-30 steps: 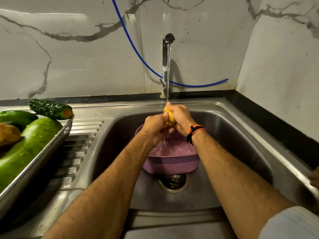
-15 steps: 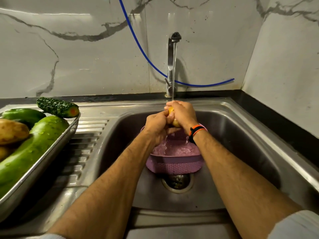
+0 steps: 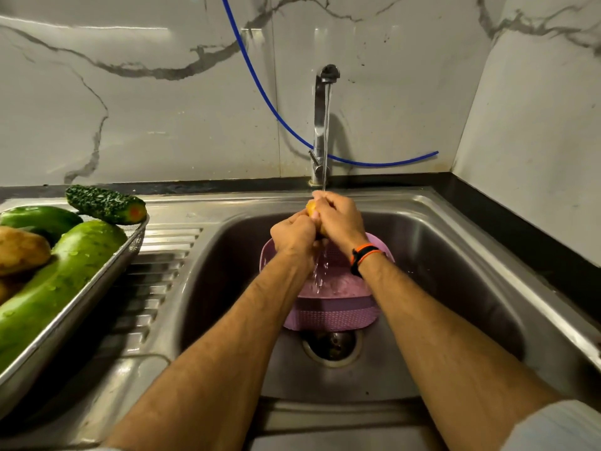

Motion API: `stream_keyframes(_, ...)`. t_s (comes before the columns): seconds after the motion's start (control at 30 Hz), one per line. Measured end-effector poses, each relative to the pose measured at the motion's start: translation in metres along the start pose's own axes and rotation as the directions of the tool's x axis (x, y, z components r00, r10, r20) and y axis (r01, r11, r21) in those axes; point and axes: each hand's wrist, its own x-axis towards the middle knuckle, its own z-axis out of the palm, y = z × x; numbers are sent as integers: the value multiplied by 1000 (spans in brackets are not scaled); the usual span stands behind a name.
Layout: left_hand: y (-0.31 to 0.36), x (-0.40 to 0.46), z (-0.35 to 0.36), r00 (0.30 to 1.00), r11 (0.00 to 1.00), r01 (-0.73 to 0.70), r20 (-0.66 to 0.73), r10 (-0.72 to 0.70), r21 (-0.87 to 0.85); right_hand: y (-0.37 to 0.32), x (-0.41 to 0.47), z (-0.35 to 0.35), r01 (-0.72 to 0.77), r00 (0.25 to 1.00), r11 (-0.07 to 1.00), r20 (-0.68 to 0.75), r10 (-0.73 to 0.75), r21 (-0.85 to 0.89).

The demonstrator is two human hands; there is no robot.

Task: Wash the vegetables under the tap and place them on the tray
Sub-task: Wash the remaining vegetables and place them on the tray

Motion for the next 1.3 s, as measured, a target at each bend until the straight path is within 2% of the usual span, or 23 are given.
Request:
stream_keyframes(0.07,-3,-2,4,1000,1000,13,-8,-13,20,-2,-2,4,33,992,995,-120,-45,-97)
stream_keyframes(0.1,-3,0,3,999,999,28,38,-29,15,-2,2,2,-2,991,995,-132,-11,-98)
stream_keyframes(0.17,1,0,-4,987,998,56,150,-55,-6,-7,6,-8,-99,995,990,-19,102,96)
stream_keyframes(0.23,3,0,-6,988,998,51,144,-46,-32,-9,4,-14,-164,983,947,121,135,275)
stream_keyframes(0.27,3,-1,-4,994,999,30,101,-26,-38,-6,3,-12,-138,986,961,128,110,238)
stream_keyframes(0.3,3,-3,-2,999,999,10,49,-8,-38,-2,3,-8,-78,993,988,99,65,131)
stream_keyframes(0.33,2,-5,0,1000,1000,-4,4,4,-15,0,0,-2,-7,999,1000,52,7,6)
stream_keyframes(0.37,1,-7,1,1000,1000,-11,-3,11,9,0,-1,2,3,1000,999,-9,-4,-44)
stream_keyframes(0.43,0,-7,-1,998,999,-15,60,13,33,-3,4,0,-81,995,995,-48,84,54)
stream_keyframes(0.5,2,-10,-5,992,999,-4,126,-2,47,-4,10,-9,-211,977,941,71,199,266)
stream_keyframes(0.53,3,-11,-5,992,999,-1,129,-5,50,-4,10,-12,-232,971,924,122,204,303)
stream_keyframes(0.6,1,-11,-2,996,999,-11,83,8,43,0,11,-12,-214,974,948,126,189,234)
stream_keyframes(0.7,-3,-10,0,997,1000,19,72,-19,-2,4,8,-8,-134,991,987,31,132,91)
stream_keyframes(0.73,-1,-10,-2,995,997,57,91,-52,-45,3,7,-9,-130,992,985,13,129,113)
stream_keyframes(0.8,2,-7,-6,984,987,124,139,-110,-99,2,7,-12,-158,987,942,23,158,296)
stream_keyframes(0.87,3,-7,-8,977,988,138,174,-125,-65,1,7,-13,-198,979,865,55,195,462)
stream_keyframes(0.9,2,-7,-8,975,990,133,185,-123,-45,2,7,-12,-210,977,856,68,202,473)
stream_keyframes(1.1,1,-11,-8,963,988,147,237,-131,-51,6,6,-8,-123,992,975,-6,127,183)
stream_keyframes(1.3,-1,-11,-7,962,984,151,243,-123,-97,1,3,-5,-105,992,991,-76,99,-80)
